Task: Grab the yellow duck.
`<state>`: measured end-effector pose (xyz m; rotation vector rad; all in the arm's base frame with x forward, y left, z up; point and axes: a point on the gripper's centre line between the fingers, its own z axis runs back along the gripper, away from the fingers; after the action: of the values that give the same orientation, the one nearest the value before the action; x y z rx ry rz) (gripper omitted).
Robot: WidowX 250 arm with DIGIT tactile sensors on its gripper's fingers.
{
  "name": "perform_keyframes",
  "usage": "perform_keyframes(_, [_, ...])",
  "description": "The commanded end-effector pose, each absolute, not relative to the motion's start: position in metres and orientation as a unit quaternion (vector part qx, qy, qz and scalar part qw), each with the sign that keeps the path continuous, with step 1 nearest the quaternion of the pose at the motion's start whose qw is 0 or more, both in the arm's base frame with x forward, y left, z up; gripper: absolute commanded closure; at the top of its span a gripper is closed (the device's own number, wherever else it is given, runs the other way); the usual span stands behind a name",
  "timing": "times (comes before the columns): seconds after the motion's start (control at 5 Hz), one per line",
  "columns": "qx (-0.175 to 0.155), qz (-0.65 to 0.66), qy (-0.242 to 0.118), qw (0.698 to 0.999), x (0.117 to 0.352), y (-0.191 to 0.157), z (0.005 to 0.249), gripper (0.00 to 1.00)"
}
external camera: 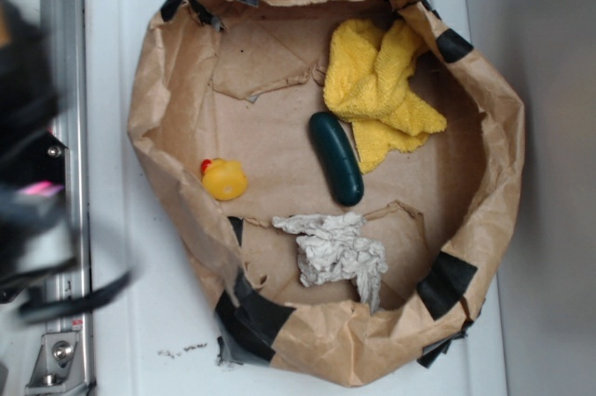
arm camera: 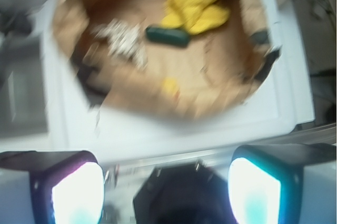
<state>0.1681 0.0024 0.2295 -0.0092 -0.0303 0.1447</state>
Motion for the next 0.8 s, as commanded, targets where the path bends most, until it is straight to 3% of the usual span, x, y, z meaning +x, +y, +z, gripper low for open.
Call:
perform_keyframes(0.0, [0.029, 0.06, -0.021, 0.998, 0.252, 0.024, 0.197, 0.0])
perform_keyframes(0.2, [0.046, 0.012, -0.008, 0.999, 0.251, 0.023, 0.167, 0.0])
perform_keyframes(0.6, [0.034, -0.048, 0.032, 0.998, 0.225, 0.025, 0.109, 0.0])
